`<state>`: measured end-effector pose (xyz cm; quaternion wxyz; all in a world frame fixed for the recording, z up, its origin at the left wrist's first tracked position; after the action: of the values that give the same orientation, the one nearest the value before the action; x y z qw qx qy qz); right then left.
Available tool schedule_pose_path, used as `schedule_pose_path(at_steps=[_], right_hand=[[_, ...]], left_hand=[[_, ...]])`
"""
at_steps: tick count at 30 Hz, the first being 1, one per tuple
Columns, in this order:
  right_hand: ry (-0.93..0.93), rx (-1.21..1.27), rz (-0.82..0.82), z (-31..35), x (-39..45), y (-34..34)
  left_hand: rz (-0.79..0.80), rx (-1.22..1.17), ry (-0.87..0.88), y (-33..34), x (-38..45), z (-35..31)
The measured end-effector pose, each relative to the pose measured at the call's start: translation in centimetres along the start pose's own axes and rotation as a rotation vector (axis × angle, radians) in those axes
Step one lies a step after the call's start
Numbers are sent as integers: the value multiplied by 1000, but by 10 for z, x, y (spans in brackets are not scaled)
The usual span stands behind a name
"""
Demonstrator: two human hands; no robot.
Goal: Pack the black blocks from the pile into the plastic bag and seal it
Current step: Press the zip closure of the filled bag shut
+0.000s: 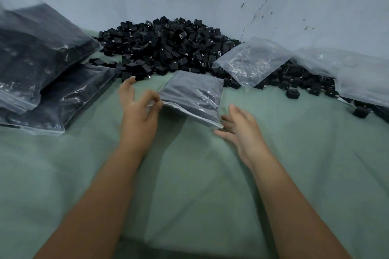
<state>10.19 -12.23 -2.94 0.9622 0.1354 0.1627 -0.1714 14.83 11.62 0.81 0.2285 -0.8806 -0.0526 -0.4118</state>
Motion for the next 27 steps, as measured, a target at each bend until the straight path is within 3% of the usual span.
schedule_pose_path(at_steps=[2,5,9,12,15,20,24,27], right_hand=[[116,301,214,-7,0,24],[342,580,349,-14,6,41],[454,371,263,-7,24,57],[407,144,113,9,39,74],[383,200,79,13,50,96],[414,376,170,12,57,128],[336,486,323,37,49,167],[245,541,439,72,38,213]], left_hand=[[-114,-76,-48,-7,0,2],[-239,-166,-184,-15,-4,11],[-315,-420,-428,-12,-17,32],[-401,-655,-555,-13,-23,36],[-417,-727,-617,-20,-22,40],[-353,-826,-583,-37,6,36],[-284,-819,-379,-76,57,19],[-327,-766,-265,-122,86,14]])
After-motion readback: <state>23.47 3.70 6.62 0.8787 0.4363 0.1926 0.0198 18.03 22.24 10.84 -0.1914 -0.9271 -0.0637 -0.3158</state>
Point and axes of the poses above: each hand's wrist, its own x-axis towards the middle knuckle, its own y-axis out of the palm, z = x × y, the point moved 7 cm from there along x, towards the middle knuckle, and after that the axes turned 15 degrees about y, right-handed, at the moved point
